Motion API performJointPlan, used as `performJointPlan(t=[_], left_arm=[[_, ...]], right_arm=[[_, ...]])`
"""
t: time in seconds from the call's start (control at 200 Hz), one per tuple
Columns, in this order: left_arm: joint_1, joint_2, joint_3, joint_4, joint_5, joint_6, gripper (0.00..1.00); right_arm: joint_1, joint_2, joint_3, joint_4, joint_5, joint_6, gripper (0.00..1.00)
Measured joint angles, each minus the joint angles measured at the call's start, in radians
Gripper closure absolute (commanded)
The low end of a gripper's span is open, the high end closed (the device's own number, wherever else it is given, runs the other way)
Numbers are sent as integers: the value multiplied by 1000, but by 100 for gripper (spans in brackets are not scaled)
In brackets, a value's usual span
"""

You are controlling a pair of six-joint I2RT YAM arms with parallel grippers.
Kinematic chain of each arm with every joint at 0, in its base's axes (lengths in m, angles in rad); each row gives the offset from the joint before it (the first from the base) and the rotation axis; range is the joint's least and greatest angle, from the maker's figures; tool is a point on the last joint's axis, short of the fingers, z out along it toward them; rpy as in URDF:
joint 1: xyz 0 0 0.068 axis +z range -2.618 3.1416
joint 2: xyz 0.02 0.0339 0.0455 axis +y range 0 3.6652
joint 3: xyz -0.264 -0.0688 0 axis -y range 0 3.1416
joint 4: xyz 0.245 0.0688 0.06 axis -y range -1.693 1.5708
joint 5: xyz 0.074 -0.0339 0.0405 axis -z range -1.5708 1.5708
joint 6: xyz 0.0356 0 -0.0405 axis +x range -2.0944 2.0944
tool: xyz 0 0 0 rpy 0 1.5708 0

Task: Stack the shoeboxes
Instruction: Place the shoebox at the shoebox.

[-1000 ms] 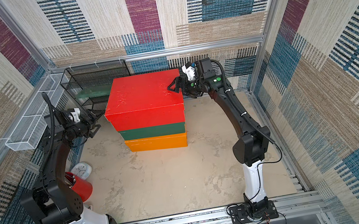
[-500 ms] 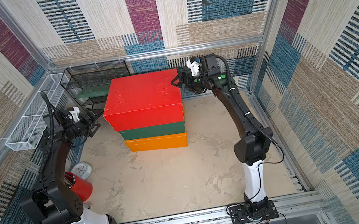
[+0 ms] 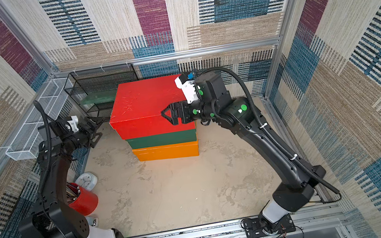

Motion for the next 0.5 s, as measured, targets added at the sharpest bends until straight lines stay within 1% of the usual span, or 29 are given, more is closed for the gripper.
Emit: performJointPlan(t=[0.035,0.09,0.12,0.185,0.275,0.396,0.501], left_arm=[[5,-39,-6,0,0,0,2],[15,-104,-13,3,-2,-2,7],[20,-141,-21,9,-3,-3,9],[27,-233,-39,25,-3,-2,9],[27,-344,-58,43,6,3,9],[-5,-457,-159,65,53,5,10],[-75,-504,-274,60,61,12,13]], right_arm=[[7,-31,-50,5,7,0,5],[10,-69,-109,10,20,0,5],[9,-85,-132,10,32,0,5],[4,-114,-171,18,57,0,5],[-9,-146,-214,39,57,0,5],[-41,-178,-269,66,53,-4,5],[-75,-192,-309,88,36,-5,5]])
